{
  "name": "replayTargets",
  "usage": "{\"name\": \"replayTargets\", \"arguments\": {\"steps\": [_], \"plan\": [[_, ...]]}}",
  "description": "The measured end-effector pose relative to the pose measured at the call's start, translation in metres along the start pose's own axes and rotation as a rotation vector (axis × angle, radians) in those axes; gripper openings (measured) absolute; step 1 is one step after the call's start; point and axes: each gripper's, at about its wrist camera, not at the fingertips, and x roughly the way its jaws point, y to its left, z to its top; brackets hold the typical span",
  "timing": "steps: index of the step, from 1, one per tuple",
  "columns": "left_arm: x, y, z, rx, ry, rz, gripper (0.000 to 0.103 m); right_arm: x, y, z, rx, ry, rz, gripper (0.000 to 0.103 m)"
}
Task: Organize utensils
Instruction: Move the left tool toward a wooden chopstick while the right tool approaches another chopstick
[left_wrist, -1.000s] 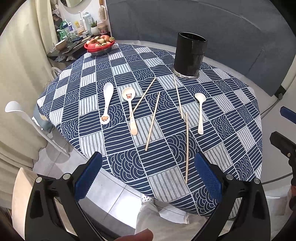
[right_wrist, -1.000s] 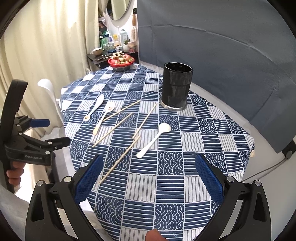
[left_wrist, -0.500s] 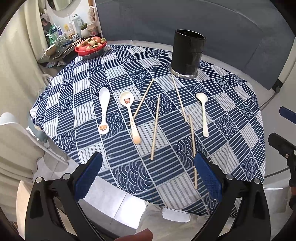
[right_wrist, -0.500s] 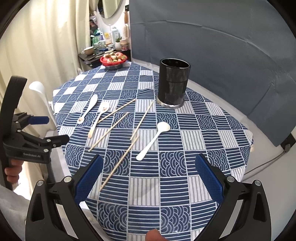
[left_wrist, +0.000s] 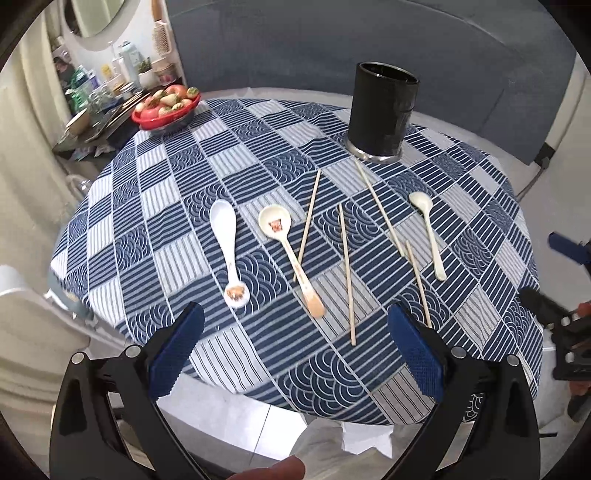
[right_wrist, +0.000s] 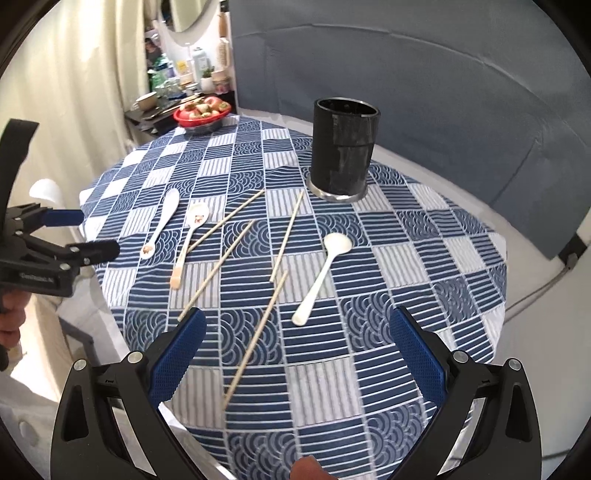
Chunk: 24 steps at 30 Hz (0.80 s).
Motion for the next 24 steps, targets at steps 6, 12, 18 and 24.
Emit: {"name": "replayTargets", "arguments": {"steps": [6, 12, 18, 24], "plan": [[0.006, 0.012, 0.016, 0.047, -0.004, -0.011, 0.097, 0.011, 0.019, -0.001, 0.021, 0.019, -0.008, 0.095], [0.018, 0.016, 0.025, 0.070, 0.010, -0.049, 0.097, 0.019, 0.027, -0.003, 0.013, 0.035, -0.013, 0.095], [0.033, 0.017, 0.041, 0.089, 0.037, -0.107, 0.097, 0.026, 0.024, -0.005, 0.031, 0.057, -0.026, 0.095], [0.055, 0.018, 0.060, 0.097, 0.084, -0.174, 0.097, 0.037, 0.022, -0.008, 0.046, 0.092, -0.046, 0.095]]}}
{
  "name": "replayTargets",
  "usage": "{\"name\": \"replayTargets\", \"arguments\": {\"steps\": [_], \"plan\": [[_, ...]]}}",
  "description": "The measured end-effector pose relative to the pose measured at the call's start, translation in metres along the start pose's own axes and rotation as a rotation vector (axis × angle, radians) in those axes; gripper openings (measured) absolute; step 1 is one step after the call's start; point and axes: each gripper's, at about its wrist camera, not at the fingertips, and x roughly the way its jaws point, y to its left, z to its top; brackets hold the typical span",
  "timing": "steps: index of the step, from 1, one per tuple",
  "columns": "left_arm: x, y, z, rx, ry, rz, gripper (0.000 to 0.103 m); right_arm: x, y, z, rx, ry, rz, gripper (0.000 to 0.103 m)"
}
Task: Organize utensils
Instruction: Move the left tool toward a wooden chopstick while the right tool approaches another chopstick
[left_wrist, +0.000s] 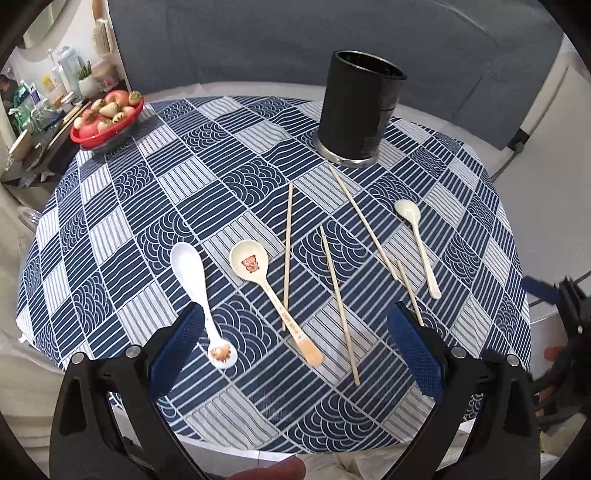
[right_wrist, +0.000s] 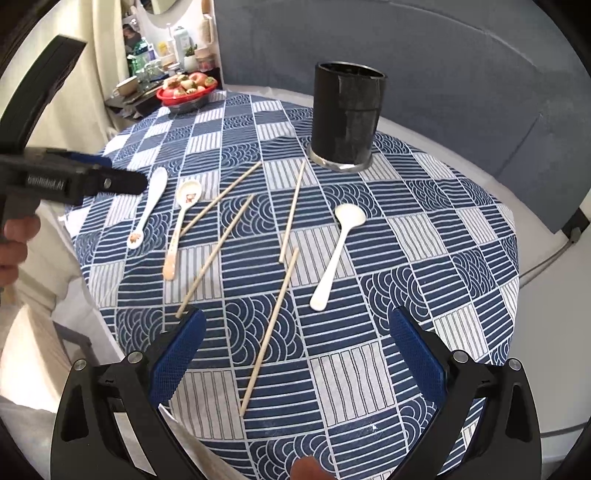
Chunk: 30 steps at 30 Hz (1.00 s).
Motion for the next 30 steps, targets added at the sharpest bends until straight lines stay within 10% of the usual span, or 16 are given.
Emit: {"name": "replayTargets", "arguments": {"steps": [30], "plan": [[0.134, 0.017, 0.071, 0.271, 0.243, 0.062, 0.097, 0.109, -0.009, -0.004, 0.113, 0.288, -0.047, 0.095]]}}
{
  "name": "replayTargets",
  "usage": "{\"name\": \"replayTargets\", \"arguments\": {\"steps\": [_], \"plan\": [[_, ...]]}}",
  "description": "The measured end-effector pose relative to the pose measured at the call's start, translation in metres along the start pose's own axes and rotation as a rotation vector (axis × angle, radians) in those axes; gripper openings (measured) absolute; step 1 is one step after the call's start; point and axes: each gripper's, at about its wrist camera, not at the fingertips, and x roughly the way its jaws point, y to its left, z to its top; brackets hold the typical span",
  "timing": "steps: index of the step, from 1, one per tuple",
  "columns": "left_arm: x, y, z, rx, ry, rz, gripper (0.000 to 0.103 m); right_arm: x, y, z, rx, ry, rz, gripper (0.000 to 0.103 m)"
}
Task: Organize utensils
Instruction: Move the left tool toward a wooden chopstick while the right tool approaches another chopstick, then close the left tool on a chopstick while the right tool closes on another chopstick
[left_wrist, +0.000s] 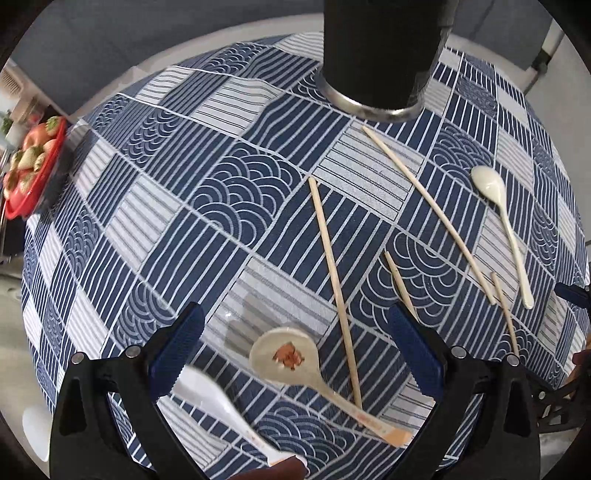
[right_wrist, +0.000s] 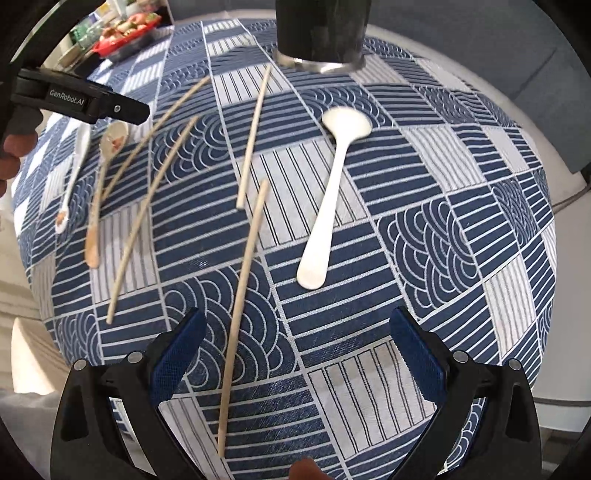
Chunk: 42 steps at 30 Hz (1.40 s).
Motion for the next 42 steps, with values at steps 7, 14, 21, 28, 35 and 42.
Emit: {"name": "replayTargets", "arguments": {"steps": [7, 14, 21, 28, 35, 42], "plan": [[0.024, -0.003, 0.007, 0.025, 0.051, 0.025, 0.097, 0.011, 0.002, 0.002, 0.027, 0.029, 0.009, 0.095], [0.042, 0.009, 0.009, -0.030, 0.120, -0.052, 0.099, 0.013, 0.002, 0.002, 0.046, 0.029, 0.011, 0.097], [0.051, 0.010, 0.021, 0.026, 0.184, -0.060, 0.099, 0.012, 0.000, 0.002, 0.069, 0.028, 0.003, 0.097], [0.054, 0.011, 0.031, -0.039, 0.124, -0.048, 0.099, 0.016, -0.004, 0.013, 0.132, 0.060, -0.012, 0.096], [0.044, 0.006, 0.028, 0.015, 0.090, -0.060, 0.066, 0.000, -0.009, 0.010, 0.114, 0.017, -0.007, 0.024], [0.043, 0.006, 0.036, -0.001, 0.112, -0.122, 0.007, -0.003, -0.028, 0.003, 0.125, 0.016, 0.059, 0.005]]}}
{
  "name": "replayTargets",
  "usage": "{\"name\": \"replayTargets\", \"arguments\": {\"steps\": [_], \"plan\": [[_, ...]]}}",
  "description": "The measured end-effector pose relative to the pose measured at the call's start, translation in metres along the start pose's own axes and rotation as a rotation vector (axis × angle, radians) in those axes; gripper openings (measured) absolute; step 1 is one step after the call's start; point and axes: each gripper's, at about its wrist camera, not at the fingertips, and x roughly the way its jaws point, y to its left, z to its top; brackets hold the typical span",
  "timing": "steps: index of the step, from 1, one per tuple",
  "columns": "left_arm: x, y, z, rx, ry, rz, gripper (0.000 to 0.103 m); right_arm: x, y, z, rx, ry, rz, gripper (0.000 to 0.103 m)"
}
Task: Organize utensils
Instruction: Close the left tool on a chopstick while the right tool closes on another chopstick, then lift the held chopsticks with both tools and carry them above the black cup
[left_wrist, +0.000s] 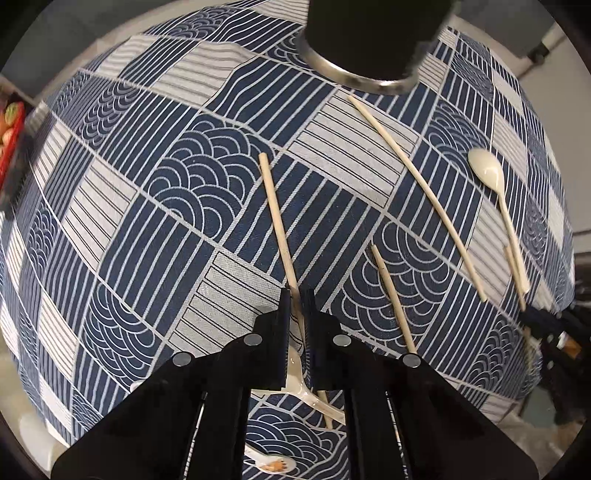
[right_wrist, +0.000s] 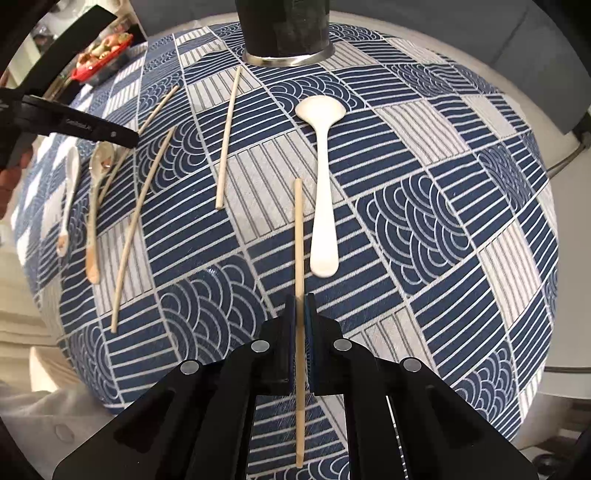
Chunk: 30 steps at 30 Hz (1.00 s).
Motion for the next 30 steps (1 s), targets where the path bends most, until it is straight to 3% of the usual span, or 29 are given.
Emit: {"name": "replayTargets", "arguments": {"steps": [9, 12, 18, 21, 23, 30], "plan": [[-0.004, 0.036, -0.001, -0.100, -0.021, -0.087, 0.000, -0.027, 0.008, -0.018, 0.013, -0.036, 0.075, 0.005], [-0.016, 0.046, 0.001, -0.093, -0.049, -0.040, 0.000, -0.039, 0.009, -0.014, 0.004, -0.063, 0.077, 0.005], [-0.027, 0.041, 0.004, -0.074, -0.060, -0.049, 0.000, -0.062, 0.011, 0.001, -0.005, -0.128, 0.072, 0.005], [-0.022, 0.026, 0.006, -0.070, -0.037, -0.077, 0.008, -0.070, 0.007, 0.001, -0.004, -0.138, 0.077, 0.005], [-0.019, 0.021, 0.005, -0.053, -0.025, -0.053, 0.028, -0.069, 0.008, 0.001, -0.004, -0.135, 0.077, 0.005], [-0.002, 0.005, 0.010, -0.050, 0.019, -0.037, 0.029, -0.066, 0.008, 0.001, 0.006, -0.127, 0.083, 0.005]]}}
